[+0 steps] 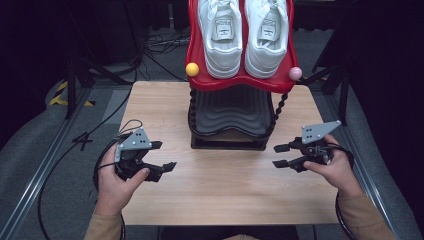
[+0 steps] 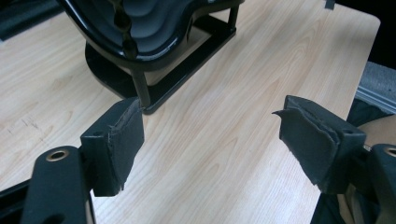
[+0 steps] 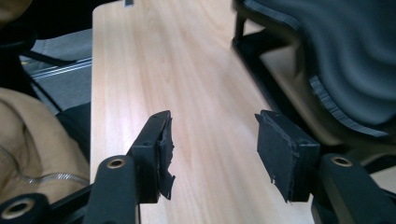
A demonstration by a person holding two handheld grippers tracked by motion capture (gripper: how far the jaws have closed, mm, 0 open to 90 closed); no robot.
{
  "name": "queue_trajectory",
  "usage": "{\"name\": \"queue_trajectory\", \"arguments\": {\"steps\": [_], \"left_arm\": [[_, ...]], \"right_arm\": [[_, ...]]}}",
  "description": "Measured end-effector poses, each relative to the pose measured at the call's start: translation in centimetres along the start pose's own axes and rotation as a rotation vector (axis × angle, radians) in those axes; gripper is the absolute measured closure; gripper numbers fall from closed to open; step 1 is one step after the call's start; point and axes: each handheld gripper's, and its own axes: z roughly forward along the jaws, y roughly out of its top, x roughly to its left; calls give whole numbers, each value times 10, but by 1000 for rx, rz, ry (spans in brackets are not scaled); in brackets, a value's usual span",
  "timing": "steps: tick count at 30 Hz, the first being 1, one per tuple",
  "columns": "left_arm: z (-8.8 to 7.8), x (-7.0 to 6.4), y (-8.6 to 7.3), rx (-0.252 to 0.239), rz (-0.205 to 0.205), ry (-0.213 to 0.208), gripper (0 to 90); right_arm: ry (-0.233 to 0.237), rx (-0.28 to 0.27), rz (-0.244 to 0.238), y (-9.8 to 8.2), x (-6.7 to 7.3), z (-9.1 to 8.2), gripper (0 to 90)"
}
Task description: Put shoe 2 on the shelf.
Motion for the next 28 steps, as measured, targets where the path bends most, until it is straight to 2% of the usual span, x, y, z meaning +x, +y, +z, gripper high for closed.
{"name": "queue_trajectory", "arguments": {"steps": [2,4,5,7,8,11,15,16,18,21,25,28], "left_arm": [[0,2,-2,7,-6,-1,225],[1,2,-4,7,-11,0,225],[2,3,-5,5,-13,-2,225],[2,4,-6,13,-15,-4,225],[3,5,-7,22,-14,-1,225],[5,5,-7,33,-13,2,224],[9,6,-8,60,-13,6,224],[11,6,-8,84,-11,15,224],[13,5,-8,103,-12,19,224],[16,5,-9,114,-13,16,224],[18,5,-8,136,-12,10,224],[19,5,-9,132,-15,9,224]], "right_arm": [[18,14,16,-7,-2,11,453],[18,27,18,-9,-2,14,452],[16,47,21,-12,-4,22,451],[22,47,25,-13,-4,24,449],[23,75,26,-15,-5,30,442],[12,100,25,-18,-7,34,442],[17,126,50,-25,-11,39,436],[11,139,54,-27,-12,41,434],[-17,208,94,-36,-16,46,431],[-54,275,128,-44,-22,49,428],[-65,265,144,-49,-24,47,426],[-75,248,150,-48,-24,45,423]]}}
